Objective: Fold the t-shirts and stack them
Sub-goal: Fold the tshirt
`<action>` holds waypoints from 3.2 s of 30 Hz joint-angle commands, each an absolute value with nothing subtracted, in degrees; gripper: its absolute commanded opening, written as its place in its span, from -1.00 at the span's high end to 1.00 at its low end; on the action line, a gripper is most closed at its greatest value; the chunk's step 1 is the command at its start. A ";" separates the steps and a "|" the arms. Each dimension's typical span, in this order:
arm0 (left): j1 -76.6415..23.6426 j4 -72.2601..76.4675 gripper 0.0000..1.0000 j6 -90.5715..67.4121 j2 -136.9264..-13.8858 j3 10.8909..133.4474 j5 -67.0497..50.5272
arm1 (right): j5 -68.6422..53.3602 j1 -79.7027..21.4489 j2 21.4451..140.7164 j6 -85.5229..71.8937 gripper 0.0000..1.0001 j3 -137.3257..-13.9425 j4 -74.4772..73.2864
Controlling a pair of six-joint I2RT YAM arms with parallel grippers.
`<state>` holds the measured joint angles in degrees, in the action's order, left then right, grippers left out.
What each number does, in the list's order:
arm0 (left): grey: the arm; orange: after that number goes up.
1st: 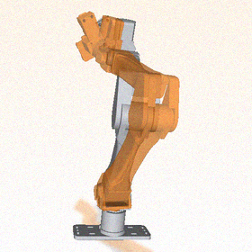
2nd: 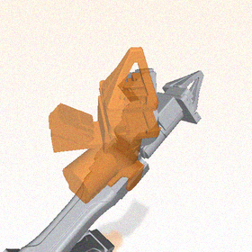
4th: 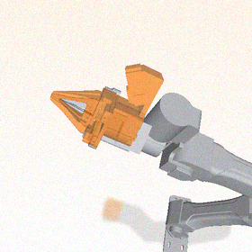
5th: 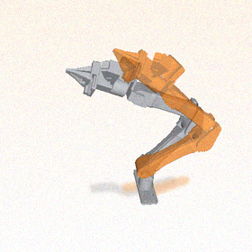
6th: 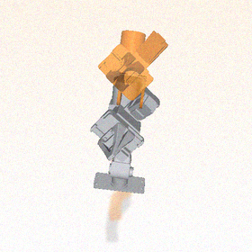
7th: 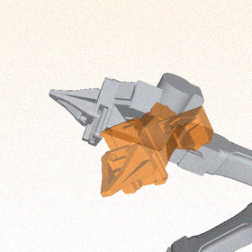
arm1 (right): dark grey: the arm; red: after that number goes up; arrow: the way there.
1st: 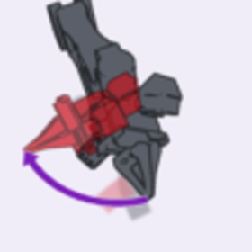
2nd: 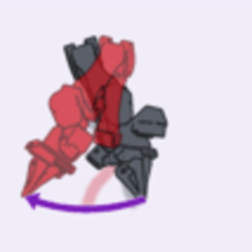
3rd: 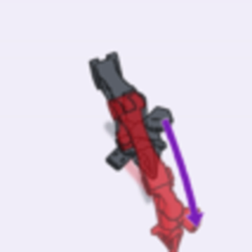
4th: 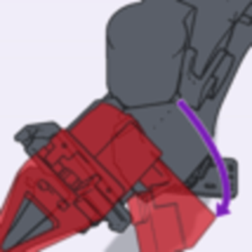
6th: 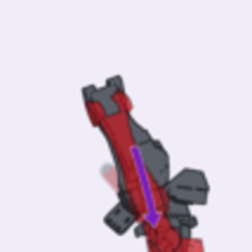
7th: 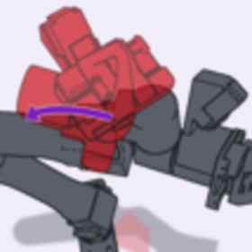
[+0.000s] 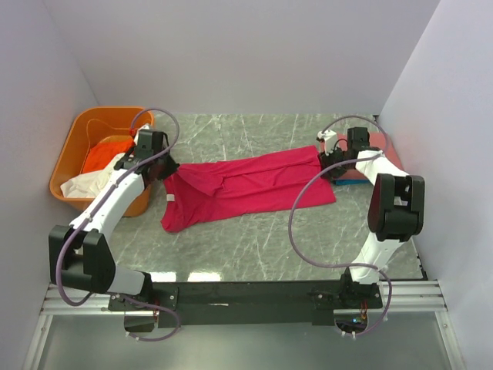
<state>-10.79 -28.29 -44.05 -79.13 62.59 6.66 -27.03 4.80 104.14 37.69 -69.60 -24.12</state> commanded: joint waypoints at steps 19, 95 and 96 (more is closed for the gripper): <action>-10.46 -26.98 0.99 -34.38 -90.70 74.53 2.55 | -39.46 3.34 88.50 36.30 0.21 -67.59 -29.62; -9.67 -15.82 -0.99 -21.70 -67.75 71.84 7.10 | -25.72 -37.87 98.51 45.54 -0.11 -81.53 -24.72; -9.58 -15.30 -0.99 -22.32 -63.94 68.07 10.43 | -22.97 -39.10 102.70 43.35 -0.12 -83.56 -22.26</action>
<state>-10.20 -14.98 -20.14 -72.20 78.26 2.63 -32.91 -35.59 96.05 48.31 -77.06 -31.51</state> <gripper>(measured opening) 0.993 0.558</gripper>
